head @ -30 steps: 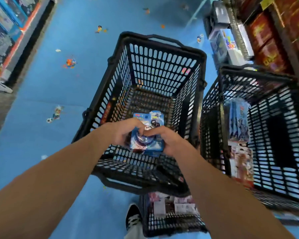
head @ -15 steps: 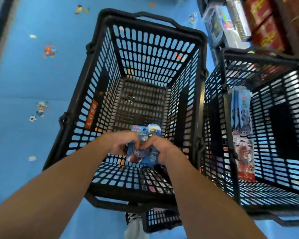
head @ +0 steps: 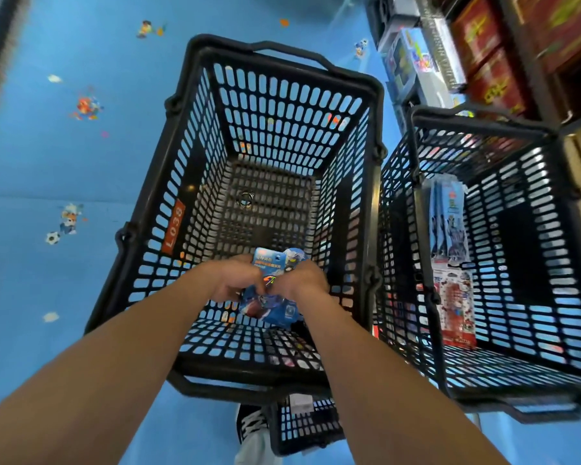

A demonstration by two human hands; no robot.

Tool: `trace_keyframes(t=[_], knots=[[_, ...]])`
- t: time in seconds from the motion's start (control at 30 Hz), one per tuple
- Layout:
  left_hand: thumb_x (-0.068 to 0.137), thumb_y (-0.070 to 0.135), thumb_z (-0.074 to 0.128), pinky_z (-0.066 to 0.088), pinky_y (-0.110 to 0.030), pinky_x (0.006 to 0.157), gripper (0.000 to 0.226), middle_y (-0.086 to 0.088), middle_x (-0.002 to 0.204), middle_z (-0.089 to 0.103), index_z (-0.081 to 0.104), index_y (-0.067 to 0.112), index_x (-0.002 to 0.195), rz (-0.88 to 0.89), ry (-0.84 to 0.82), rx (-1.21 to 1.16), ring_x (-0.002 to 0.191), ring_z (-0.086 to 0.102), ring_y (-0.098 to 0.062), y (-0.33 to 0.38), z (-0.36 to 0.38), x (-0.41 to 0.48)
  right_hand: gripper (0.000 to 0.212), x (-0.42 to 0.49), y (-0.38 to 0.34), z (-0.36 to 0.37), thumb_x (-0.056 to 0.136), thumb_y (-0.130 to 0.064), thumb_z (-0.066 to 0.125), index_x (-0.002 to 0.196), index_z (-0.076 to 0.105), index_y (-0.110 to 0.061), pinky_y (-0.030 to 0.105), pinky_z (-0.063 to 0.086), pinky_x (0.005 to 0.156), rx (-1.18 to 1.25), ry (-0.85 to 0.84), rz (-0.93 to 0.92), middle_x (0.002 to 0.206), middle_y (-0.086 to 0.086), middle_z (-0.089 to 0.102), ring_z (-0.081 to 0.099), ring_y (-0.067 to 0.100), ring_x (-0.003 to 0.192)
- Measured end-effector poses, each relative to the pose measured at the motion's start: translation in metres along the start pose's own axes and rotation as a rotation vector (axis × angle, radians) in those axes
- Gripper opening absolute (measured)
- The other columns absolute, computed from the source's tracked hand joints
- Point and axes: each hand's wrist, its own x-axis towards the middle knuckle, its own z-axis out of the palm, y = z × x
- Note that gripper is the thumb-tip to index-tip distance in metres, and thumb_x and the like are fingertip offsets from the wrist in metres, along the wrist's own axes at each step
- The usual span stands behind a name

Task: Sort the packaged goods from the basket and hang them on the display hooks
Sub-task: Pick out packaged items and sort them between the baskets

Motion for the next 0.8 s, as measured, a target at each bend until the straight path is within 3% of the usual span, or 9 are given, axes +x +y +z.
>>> trace_keyframes(t=[0.13, 0.23, 0.37, 0.47, 0.53, 0.67, 0.8], knots=[[0.083, -0.007, 0.062, 0.045, -0.033, 0.076, 0.048, -0.005, 0.106, 0.067, 0.058, 0.016, 0.125, 0.002, 0.004, 0.051, 0.091, 0.060, -0.019, 0.006, 0.009, -0.010, 0.061, -0.014, -0.005, 0.000, 0.078, -0.036, 0.086, 0.126, 0.059, -0.009, 0.029, 0.045, 0.070, -0.233, 0.160, -0.091, 0.123, 0.008, 0.067, 0.066, 0.025, 0.115], [0.086, 0.000, 0.059, 0.045, -0.036, 0.084, 0.038, -0.013, 0.108, 0.069, 0.061, 0.012, 0.122, 0.006, 0.017, 0.032, 0.094, 0.061, -0.024, 0.004, 0.013, -0.006, 0.068, -0.016, -0.007, 0.000, 0.081, -0.042, 0.083, 0.131, 0.053, -0.008, 0.032, 0.049, 0.076, -0.334, 0.187, -0.175, 0.128, 0.009, 0.062, 0.061, 0.028, 0.121], [0.091, 0.016, 0.059, 0.043, -0.037, 0.081, 0.023, -0.011, 0.102, 0.067, 0.063, 0.018, 0.113, 0.017, 0.021, 0.040, 0.088, 0.058, -0.022, 0.002, 0.017, -0.001, 0.063, -0.018, -0.010, -0.004, 0.082, -0.028, 0.081, 0.131, 0.047, -0.008, 0.041, 0.055, 0.086, -0.322, 0.207, -0.241, 0.128, 0.015, 0.059, 0.058, 0.035, 0.121], [0.088, 0.017, 0.067, 0.042, -0.046, 0.097, 0.028, -0.009, 0.127, 0.066, 0.060, 0.025, 0.114, -0.014, -0.017, 0.104, 0.114, 0.057, -0.026, 0.002, 0.021, -0.004, 0.058, -0.021, -0.008, -0.009, 0.083, -0.020, 0.077, 0.131, 0.045, -0.007, 0.040, 0.054, 0.082, -0.326, 0.224, -0.302, 0.126, 0.017, 0.060, 0.060, 0.036, 0.118], [0.088, 0.011, 0.070, 0.034, -0.049, 0.105, 0.031, 0.000, 0.128, 0.059, 0.055, 0.029, 0.109, -0.002, 0.002, 0.117, 0.122, 0.047, -0.023, 0.001, 0.021, -0.006, 0.062, -0.021, -0.005, -0.011, 0.082, -0.021, 0.079, 0.131, 0.045, -0.007, 0.039, 0.053, 0.080, -0.328, 0.223, -0.353, 0.125, 0.017, 0.060, 0.061, 0.036, 0.116], [0.080, 0.013, 0.083, 0.040, -0.039, 0.105, 0.051, 0.005, 0.124, 0.066, 0.059, 0.025, 0.123, 0.119, 0.117, 0.195, 0.120, 0.056, -0.016, -0.001, 0.010, -0.018, 0.061, -0.025, -0.002, -0.014, 0.083, -0.016, 0.079, 0.133, 0.044, -0.009, 0.041, 0.057, 0.088, -0.312, 0.200, -0.427, 0.126, 0.017, 0.058, 0.061, 0.034, 0.115], [0.074, 0.018, 0.089, 0.052, -0.039, 0.102, 0.061, 0.001, 0.118, 0.068, 0.057, 0.023, 0.126, 0.220, 0.255, 0.246, 0.111, 0.063, -0.018, -0.003, 0.001, -0.043, 0.063, -0.037, 0.001, -0.018, 0.085, -0.015, 0.078, 0.138, 0.043, -0.010, 0.042, 0.057, 0.092, -0.310, 0.176, -0.512, 0.128, 0.016, 0.058, 0.061, 0.033, 0.115]])
